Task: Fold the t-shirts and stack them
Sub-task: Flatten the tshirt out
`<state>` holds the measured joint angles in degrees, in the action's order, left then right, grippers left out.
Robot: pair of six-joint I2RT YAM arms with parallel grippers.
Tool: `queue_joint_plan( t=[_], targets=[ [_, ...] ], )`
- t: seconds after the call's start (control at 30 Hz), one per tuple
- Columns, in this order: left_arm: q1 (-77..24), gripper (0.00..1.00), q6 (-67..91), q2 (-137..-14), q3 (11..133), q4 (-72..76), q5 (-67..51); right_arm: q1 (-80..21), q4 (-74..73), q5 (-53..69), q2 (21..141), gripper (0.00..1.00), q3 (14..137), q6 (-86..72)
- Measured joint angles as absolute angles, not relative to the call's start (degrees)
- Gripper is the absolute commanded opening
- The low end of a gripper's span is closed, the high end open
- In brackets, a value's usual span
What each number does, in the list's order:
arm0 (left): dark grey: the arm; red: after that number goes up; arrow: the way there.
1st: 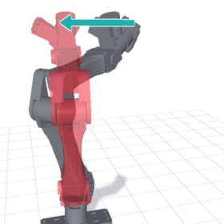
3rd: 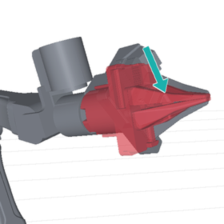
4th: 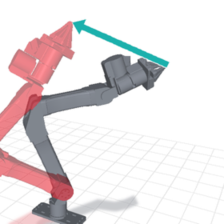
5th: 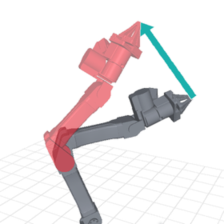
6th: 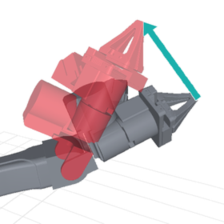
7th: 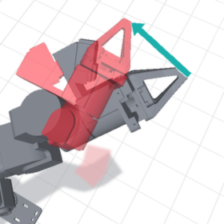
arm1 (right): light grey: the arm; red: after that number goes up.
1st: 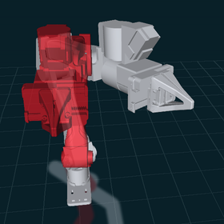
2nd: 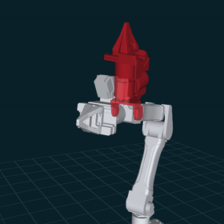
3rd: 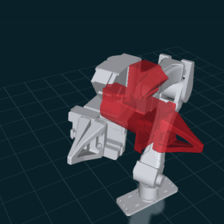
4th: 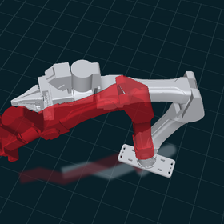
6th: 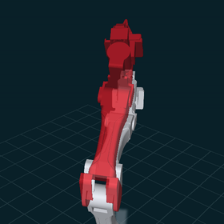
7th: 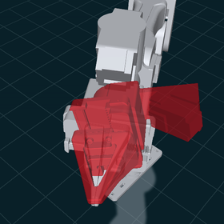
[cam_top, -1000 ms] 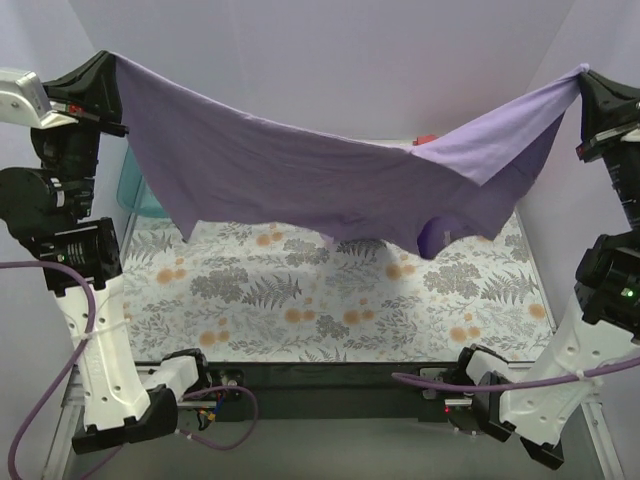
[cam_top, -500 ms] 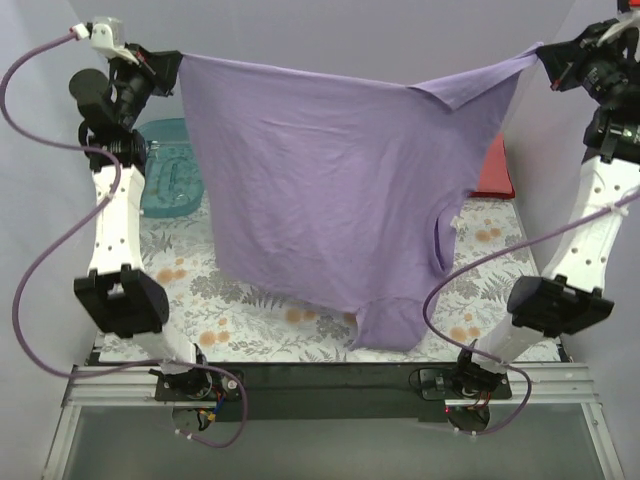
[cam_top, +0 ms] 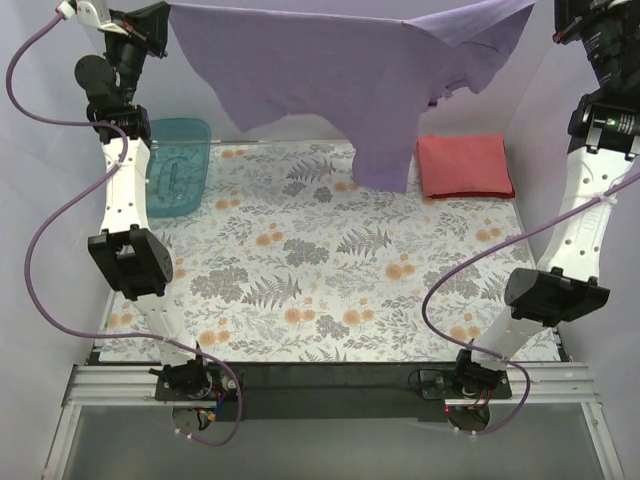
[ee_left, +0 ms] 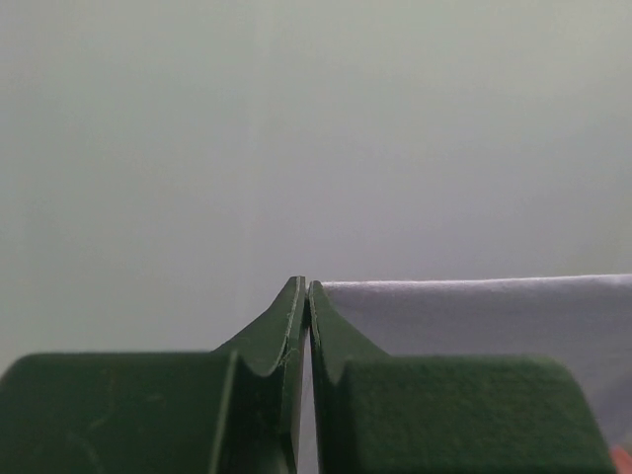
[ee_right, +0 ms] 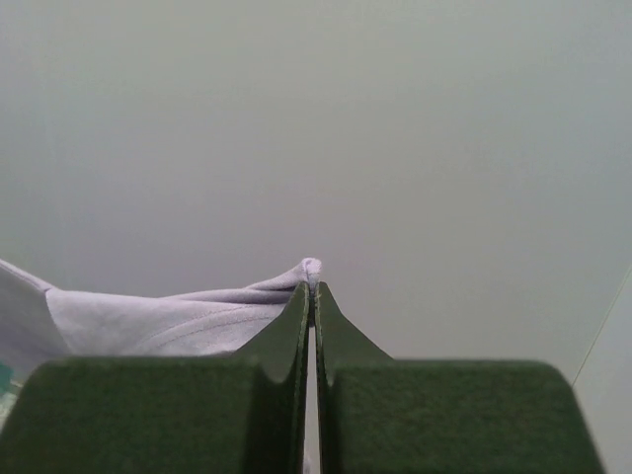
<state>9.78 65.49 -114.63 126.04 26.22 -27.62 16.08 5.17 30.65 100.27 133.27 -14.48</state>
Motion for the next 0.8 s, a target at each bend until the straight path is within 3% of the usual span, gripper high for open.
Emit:
queue_joint_plan(
  t=[0.27,0.5,0.6,0.8],
  targets=[
    [12.4,0.00,63.2,-101.8,93.2,37.7,-31.6,14.5,12.4,32.9,87.2,0.01,100.1,-10.2],
    [13.0,0.00,57.0,-97.2,64.2,38.2,-37.1,14.2,7.0,35.6,86.9,0.01,77.7,-3.7],
    [13.0,0.00,53.5,-94.6,54.2,36.1,-40.0,14.1,2.7,36.2,85.8,0.01,72.3,1.0],
    [13.1,0.00,45.6,-90.3,48.8,29.1,-43.9,14.1,-7.9,37.1,83.2,0.01,70.5,11.0]
  ],
)
